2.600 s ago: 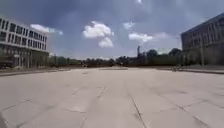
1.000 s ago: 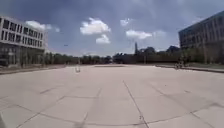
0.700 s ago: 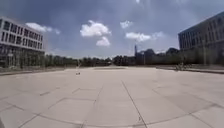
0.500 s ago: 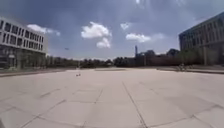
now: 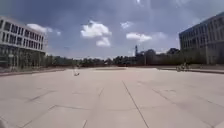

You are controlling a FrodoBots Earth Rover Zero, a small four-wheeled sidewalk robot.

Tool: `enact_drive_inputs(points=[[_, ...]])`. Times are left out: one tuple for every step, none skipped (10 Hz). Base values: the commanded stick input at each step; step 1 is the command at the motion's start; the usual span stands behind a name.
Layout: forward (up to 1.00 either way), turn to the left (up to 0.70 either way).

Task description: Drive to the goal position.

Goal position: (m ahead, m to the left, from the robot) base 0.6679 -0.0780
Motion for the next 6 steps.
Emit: enact_drive_inputs(points=[[0.70, 0.00], [0.70, 0.00], [0.70, 0.00], [0.70, 0.00], [0.70, 0.00], [0.70, 0.00]])
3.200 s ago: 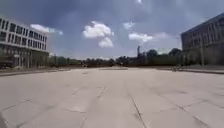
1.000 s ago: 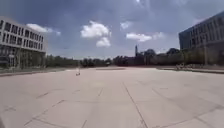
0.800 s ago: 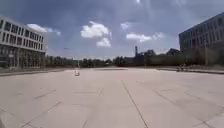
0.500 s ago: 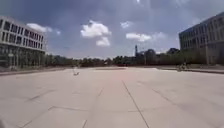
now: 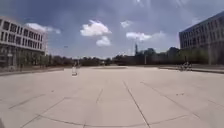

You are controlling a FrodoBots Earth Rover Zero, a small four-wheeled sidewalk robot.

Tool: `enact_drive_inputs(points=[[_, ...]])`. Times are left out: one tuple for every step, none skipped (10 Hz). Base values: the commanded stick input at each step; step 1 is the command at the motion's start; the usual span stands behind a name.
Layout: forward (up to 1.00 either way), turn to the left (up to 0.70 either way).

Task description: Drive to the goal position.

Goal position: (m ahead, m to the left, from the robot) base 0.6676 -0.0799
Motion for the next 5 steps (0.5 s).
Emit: enact_drive_inputs(points=[[0.70, 0.00], [0.70, 0.00], [0.70, 0.00], [0.70, 0.00], [0.70, 0.00]])
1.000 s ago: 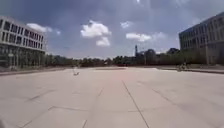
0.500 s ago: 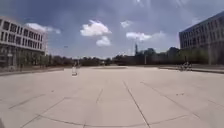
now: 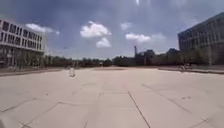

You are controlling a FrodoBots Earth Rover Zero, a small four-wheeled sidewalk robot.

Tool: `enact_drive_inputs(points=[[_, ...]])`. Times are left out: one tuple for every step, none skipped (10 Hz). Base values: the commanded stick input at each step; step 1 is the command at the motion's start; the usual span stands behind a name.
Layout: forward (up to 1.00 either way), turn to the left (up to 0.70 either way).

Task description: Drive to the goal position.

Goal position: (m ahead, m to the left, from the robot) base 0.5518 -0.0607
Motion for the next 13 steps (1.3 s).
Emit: enact_drive_inputs(points=[[0.70, 0.00], [0.70, 0.00], [0.70, 0.00], [0.70, 0.00], [0.70, 0.00], [0.70, 0.00], [0.70, 0.00], [0.70, 0.00], [0.70, 0.00], [0.70, 0.00], [0.70, 0.00], [0.70, 0.00], [0.70, 0.00]])
